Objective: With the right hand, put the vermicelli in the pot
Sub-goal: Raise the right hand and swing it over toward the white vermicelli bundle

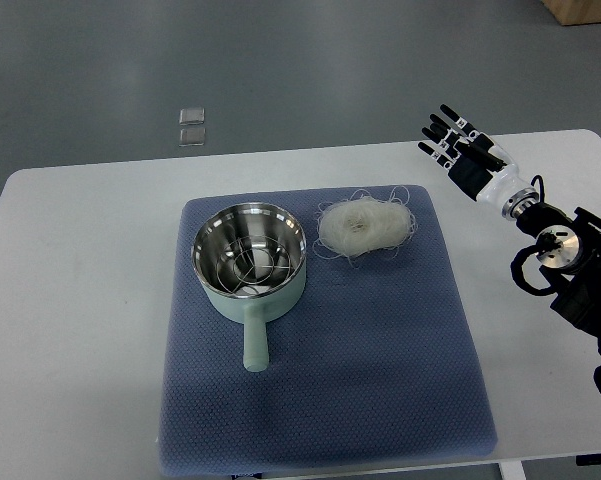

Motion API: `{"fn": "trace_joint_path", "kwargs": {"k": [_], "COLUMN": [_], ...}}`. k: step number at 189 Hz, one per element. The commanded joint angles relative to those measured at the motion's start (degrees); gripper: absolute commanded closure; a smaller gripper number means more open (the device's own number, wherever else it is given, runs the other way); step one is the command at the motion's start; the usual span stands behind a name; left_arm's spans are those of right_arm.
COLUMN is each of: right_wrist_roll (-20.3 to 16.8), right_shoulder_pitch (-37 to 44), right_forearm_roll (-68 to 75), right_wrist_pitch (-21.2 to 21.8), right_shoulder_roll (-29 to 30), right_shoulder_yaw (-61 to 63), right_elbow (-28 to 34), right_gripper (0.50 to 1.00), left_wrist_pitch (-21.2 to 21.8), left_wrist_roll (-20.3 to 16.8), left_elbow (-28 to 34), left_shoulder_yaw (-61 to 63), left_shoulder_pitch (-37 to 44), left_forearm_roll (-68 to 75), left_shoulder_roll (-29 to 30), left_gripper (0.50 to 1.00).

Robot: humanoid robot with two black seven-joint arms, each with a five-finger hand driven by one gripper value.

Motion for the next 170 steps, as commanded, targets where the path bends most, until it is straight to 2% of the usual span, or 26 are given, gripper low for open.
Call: {"fn": "trace_joint_path", "kwargs": {"k": [1,24,56,82,105,134,170], "right_wrist_roll": [0.00,-0.17,-0.79,-0.87,-1.49,-3.60,-6.06], "right_shoulder_pitch": [2.65,8.28,18.48,26.13,31.66,35.35,34.83], "right_forearm_roll": [-6.67,-15.11,-32.69,-45.61,-58.43,-70.39,-70.31], "right_wrist_pitch": [0.00,0.00,0.00,0.00,0.00,0.00,-0.63], "right_shoulder_roll": [-2.40,-5.22,-9.61,-12.69,-14.62,-16.82,-15.85], "right_shoulder_yaw": [-1.87,-6.09,-20.24,-31.31,-39.57,-43.62,-43.18], "right_elbow": [0.00,0.08,3.25,8.96,16.60,26.71,30.93], "right_gripper": [0.558,0.560,0.558,0.556,0.556,0.556,0.556], "left_wrist_pitch": [-0.09,-0.09,-0.09,-0.09,-0.09,-0.09,-0.09], "left_wrist_roll": [0.00,0.00,0.00,0.00,0.00,0.00,0.00], "left_elbow": [-0.09,-0.09,-0.09,-0.09,-0.09,-0.44,-0.52], "left_shoulder_yaw": [0.00,0.00,0.00,0.00,0.09,0.00,0.00], "left_shoulder_pitch": [0.01,0.01,0.10,0.27,0.27,0.27,0.36], "left_forearm_roll": [0.00,0.00,0.00,0.00,0.00,0.00,0.00], "left_shoulder_roll": [0.00,0.00,0.00,0.00,0.00,0.00,0.00], "left_gripper": [0.500,0.500,0.500,0.500,0.500,0.500,0.500]}}
